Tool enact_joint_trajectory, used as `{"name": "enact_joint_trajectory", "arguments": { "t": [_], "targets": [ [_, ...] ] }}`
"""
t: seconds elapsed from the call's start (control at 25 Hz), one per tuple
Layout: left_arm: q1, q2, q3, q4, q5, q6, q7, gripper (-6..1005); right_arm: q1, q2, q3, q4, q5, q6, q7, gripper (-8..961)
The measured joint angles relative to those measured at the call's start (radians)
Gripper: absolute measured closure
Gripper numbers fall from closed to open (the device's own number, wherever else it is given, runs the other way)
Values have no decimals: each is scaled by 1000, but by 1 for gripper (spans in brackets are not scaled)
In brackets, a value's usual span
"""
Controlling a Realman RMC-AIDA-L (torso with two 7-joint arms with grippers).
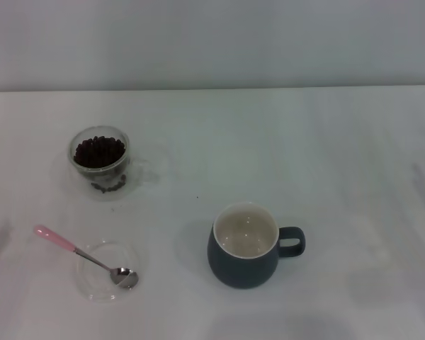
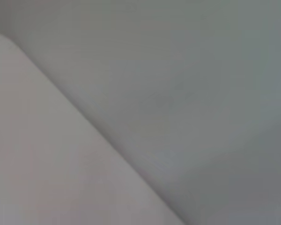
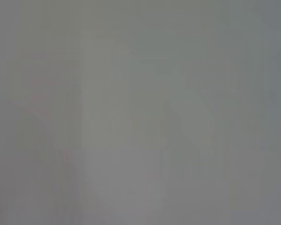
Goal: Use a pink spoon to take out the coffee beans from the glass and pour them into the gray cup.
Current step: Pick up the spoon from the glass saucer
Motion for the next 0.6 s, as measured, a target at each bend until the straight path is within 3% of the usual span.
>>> {"name": "enact_joint_trajectory", "arguments": {
  "t": [0.4,0.6],
  "targets": [
    [-1,13,0,39,121,-39,-12,110,15,1,-4,8,-3,50,-2,260],
    [-8,46,0,51,208,-61,-78,110,14,1,-1,9,0,52,-2,260]
  ]
}}
